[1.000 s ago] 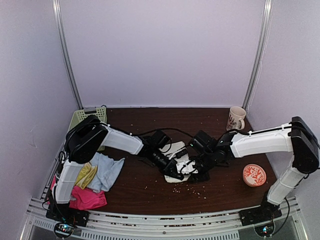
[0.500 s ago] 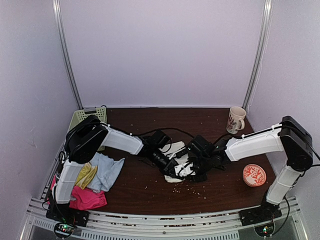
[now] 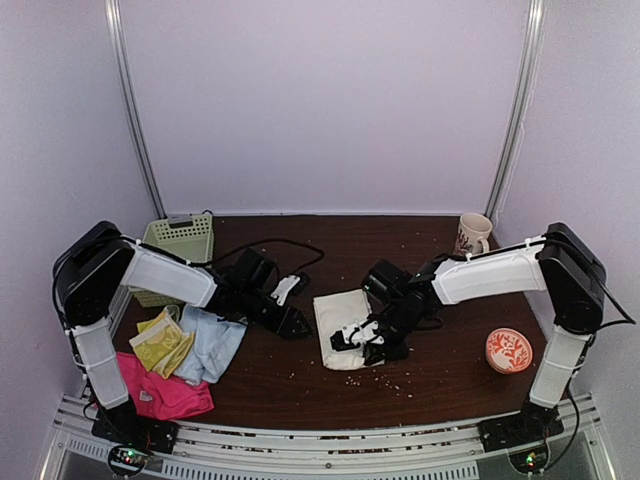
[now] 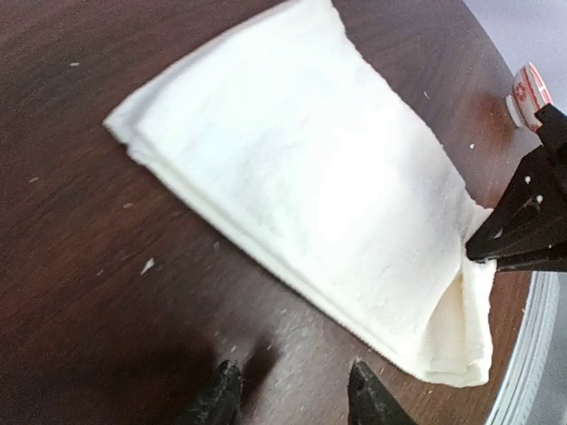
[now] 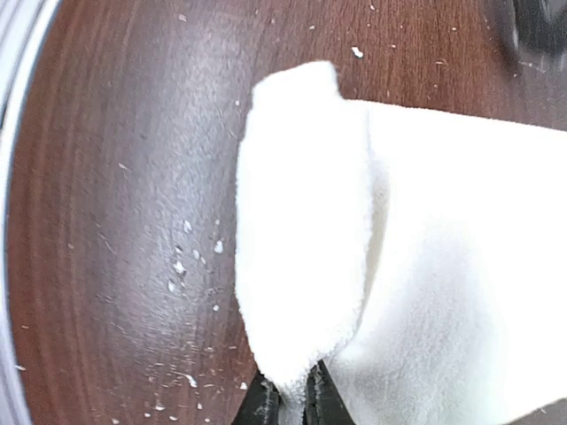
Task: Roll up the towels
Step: Roll the towel at the center of the board.
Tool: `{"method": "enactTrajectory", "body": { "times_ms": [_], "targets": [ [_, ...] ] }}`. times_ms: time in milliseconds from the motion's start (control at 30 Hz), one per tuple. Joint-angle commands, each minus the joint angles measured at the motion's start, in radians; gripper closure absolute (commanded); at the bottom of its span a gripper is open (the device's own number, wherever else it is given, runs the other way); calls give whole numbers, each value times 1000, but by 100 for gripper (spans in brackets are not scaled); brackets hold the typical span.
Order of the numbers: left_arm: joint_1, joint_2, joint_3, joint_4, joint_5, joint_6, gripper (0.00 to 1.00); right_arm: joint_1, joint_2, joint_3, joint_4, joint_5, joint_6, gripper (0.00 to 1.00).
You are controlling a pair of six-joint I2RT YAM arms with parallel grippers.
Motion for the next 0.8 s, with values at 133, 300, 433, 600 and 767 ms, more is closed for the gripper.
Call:
{"method": "enactTrajectory", "body": {
  "times_ms": [133, 300, 433, 600, 767],
  "targets": [
    [-65, -322, -184, 236, -256, 140, 56, -166, 323, 326, -518, -344, 19, 99],
    [-212, -367, -207, 224, -430, 334, 56, -205, 448, 484, -611, -401, 50, 99],
    [-355, -268, -132, 174, -474, 458, 56, -208, 500, 541, -607, -379, 97, 99],
    [-407, -135, 7, 80, -517, 544, 55, -209, 519, 569, -615, -374, 105, 99],
    [-414, -68, 64, 86, -530, 617, 56, -208, 521, 564, -619, -373, 100, 99]
  ]
}}
